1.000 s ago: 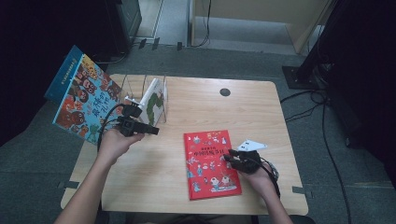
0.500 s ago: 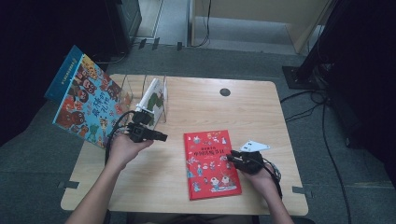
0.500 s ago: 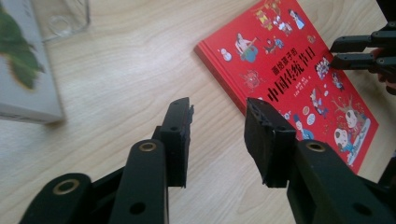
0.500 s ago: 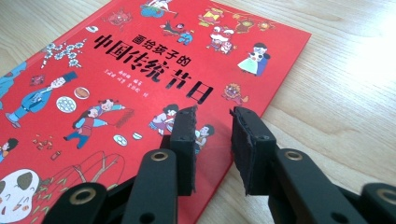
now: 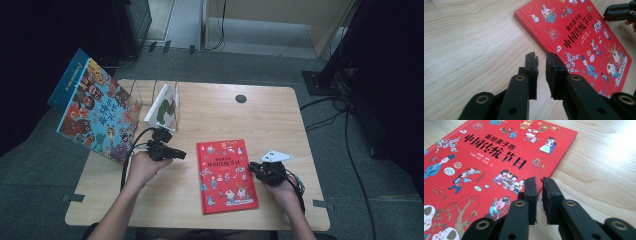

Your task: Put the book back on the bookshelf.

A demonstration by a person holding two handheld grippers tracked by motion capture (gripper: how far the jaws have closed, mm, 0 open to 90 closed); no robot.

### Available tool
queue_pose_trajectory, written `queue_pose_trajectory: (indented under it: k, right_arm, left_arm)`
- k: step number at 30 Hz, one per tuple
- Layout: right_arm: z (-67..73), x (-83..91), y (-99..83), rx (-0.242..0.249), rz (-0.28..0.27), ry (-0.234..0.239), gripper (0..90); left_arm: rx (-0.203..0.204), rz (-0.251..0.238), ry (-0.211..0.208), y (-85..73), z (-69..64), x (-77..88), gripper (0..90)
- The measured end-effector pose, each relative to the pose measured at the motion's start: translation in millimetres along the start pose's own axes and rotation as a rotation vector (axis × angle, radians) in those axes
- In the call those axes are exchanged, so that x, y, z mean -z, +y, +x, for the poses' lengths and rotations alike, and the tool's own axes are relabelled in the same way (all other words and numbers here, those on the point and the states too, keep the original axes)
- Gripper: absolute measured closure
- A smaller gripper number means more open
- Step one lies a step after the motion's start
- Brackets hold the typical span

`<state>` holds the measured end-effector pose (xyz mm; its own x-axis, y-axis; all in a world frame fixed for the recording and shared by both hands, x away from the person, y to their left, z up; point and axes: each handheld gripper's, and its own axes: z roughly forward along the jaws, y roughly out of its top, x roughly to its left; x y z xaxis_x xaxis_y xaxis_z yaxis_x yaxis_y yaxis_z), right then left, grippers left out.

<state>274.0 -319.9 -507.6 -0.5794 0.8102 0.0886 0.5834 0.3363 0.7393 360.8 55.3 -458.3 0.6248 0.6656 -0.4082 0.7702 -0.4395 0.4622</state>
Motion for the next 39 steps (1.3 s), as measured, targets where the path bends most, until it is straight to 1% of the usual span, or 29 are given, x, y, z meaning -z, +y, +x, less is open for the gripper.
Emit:
queue_pose_trajectory:
  k: [2, 3, 4, 5, 6, 7, 8, 9, 10, 11, 12, 13, 14, 15, 16, 18, 20, 23, 26, 28, 31, 32, 33, 34, 37, 39]
  right_arm:
    - [-1.6, 0.5, -0.5, -0.001, 0.002, -0.006, 84.4]
    - [-1.9, 0.6, -0.6, -0.013, 0.003, -0.01, 85.2]
    - [-2.3, 0.6, -0.9, -0.016, 0.005, -0.011, 86.2]
    - [-3.1, 0.4, -1.4, -0.017, 0.01, -0.013, 87.1]
    - [-3.2, 0.1, -2.0, -0.023, 0.014, -0.011, 88.2]
    - [-3.0, -0.6, -2.5, -0.026, 0.02, -0.007, 88.7]
    - [-3.0, -1.4, -3.0, -0.019, 0.025, -0.007, 89.4]
    - [-2.6, -2.0, -3.5, -0.015, 0.031, -0.002, 89.5]
    - [-1.8, -2.5, -3.8, -0.013, 0.034, -0.001, 89.8]
    - [-1.0, -2.6, -4.1, -0.011, 0.035, -0.007, 89.9]
    - [-0.8, -2.4, -4.3, -0.012, 0.037, -0.007, 89.9]
    - [-0.9, -2.5, -4.4, -0.016, 0.037, -0.006, 90.0]
    - [-0.8, -2.5, -4.4, -0.018, 0.039, -0.005, 90.0]
    - [-0.6, -2.5, -4.4, -0.019, 0.039, -0.005, 90.0]
    - [-0.4, -2.5, -4.2, -0.018, 0.041, -0.008, 90.0]
    - [-0.1, -2.5, -4.3, -0.026, 0.041, -0.009, 90.0]
    - [0.5, -2.6, -4.3, -0.03, 0.04, -0.013, 90.0]
    - [1.1, -2.2, -4.3, -0.038, 0.044, -0.015, 90.0]
    - [2.0, -1.8, -4.3, -0.041, 0.046, -0.022, 90.0]
    - [2.3, -1.4, -4.1, -0.054, 0.05, -0.017, 90.0]
    - [5.7, -2.2, -4.0, -0.045, 0.054, 0.017, 90.0]
    - [8.4, -2.7, -3.8, -0.037, 0.053, 0.023, 90.0]
    - [10.5, -3.4, -3.5, -0.025, 0.053, 0.024, 90.0]
    - [12.3, -3.9, -3.1, -0.019, 0.054, 0.023, 90.0]
    - [13.7, -5.0, -2.6, -0.023, 0.051, 0.022, 90.0]
    - [14.5, -5.7, -1.8, -0.034, 0.055, 0.021, 90.0]
  left_arm:
    - [0.008, -0.015, 0.0, -1.3, -0.9, -2.8, 81.4]
    - [0.015, -0.01, -0.005, -1.5, -1.2, -4.2, 81.8]
    - [0.018, -0.017, 0.001, -2.5, -2.1, -6.4, 81.9]
    - [0.018, -0.01, 0.002, -3.4, -1.9, -8.6, 82.0]
    - [0.025, 0.0, -0.009, -4.1, -1.3, -11.2, 82.7]
    - [0.033, -0.009, -0.023, -5.5, -0.9, -13.5, 82.7]
    - [0.04, -0.001, -0.027, -6.5, -1.3, -16.2, 83.9]
    - [0.031, -0.003, -0.013, -7.7, -2.2, -18.3, 84.0]
    - [0.031, -0.001, -0.017, -8.7, -3.4, -20.6, 84.4]
    - [0.036, -0.002, -0.031, -9.6, -4.6, -22.3, 84.4]
    - [0.03, -0.003, -0.034, -10.0, -6.7, -23.5, 84.4]
    - [0.013, -0.001, -0.026, -9.9, -9.4, -24.4, 84.4]
    - [0.011, -0.001, -0.025, -9.9, -11.6, -25.2, 84.4]
    - [0.007, 0.006, -0.035, -10.2, -13.8, -27.2, 84.4]
    - [0.006, 0.003, -0.032, -10.9, -15.9, -28.9, 84.4]
    - [0.001, 0.014, -0.031, -12.4, -17.3, -32.1, 84.4]
    - [0.003, 0.029, -0.02, -14.1, -17.5, -36.6, 84.4]
    - [0.014, 0.03, -0.028, -16.2, -16.7, -38.9, 84.4]
    - [0.013, 0.046, -0.028, -18.4, -17.8, -42.0, 84.4]
    - [0.009, 0.051, -0.03, -19.8, -18.9, -44.1, 84.3]
    - [0.016, 0.054, -0.033, -21.3, -20.2, -46.0, 83.9]
    - [0.02, 0.052, -0.033, -22.0, -20.6, -46.5, 83.9]
    - [0.011, 0.054, -0.026, -22.5, -20.5, -45.9, 84.2]
    - [0.011, 0.055, -0.023, -22.6, -20.5, -45.3, 84.3]
    - [0.018, 0.049, -0.026, -24.0, -19.9, -44.4, 84.8]
    - [0.039, 0.045, -0.037, -25.2, -19.1, -43.9, 86.7]
